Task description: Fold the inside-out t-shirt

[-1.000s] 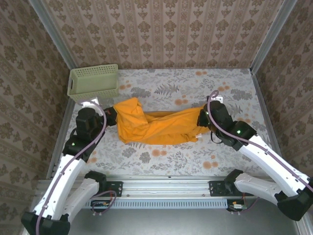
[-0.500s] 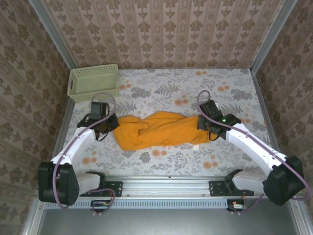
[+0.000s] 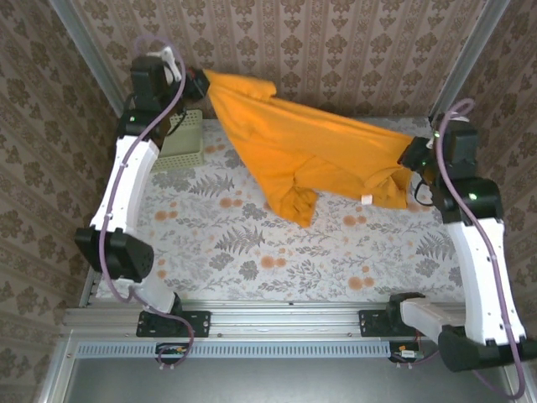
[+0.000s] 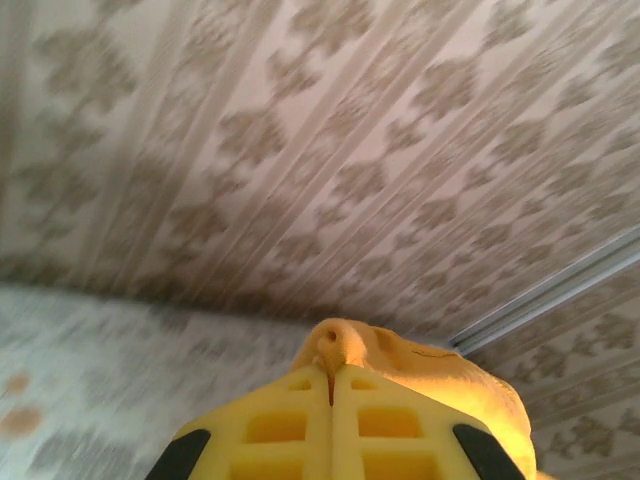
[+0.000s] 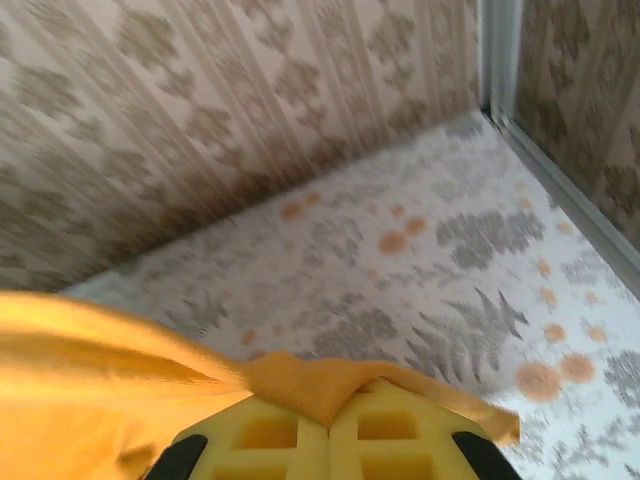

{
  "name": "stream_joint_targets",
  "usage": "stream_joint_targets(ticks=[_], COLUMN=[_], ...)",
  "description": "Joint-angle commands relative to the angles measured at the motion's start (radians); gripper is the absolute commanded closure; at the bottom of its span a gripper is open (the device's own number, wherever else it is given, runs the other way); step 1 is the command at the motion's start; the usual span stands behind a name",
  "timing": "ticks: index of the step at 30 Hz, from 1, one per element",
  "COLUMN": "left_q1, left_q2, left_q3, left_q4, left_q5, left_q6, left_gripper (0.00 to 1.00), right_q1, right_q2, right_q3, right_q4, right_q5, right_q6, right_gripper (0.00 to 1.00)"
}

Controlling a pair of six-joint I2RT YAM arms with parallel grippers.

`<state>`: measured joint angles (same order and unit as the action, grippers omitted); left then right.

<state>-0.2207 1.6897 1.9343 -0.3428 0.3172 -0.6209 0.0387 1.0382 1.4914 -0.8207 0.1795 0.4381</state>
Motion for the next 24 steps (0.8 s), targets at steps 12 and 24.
stream_joint_targets(ticks=[12,24], left_q1=[0.058,0.091], left_q2=[-0.132,-0.117], left_q3=[-0.565,-0.615], left_q4=[0.211,0.145], left_q5=[0.067,0.113], left_q6=[-0.009,-0.018], left_gripper=[1.00,1.00], right_q1=[0.118,0.463], right_q2=[-0.296,-0.174], right_q3=[-0.556,-0.553], right_q4=[-0.012,-0.008], right_q5=[-0.265,0.015], right_q6=[0.083,0.181], right_gripper=[1.00,1.00])
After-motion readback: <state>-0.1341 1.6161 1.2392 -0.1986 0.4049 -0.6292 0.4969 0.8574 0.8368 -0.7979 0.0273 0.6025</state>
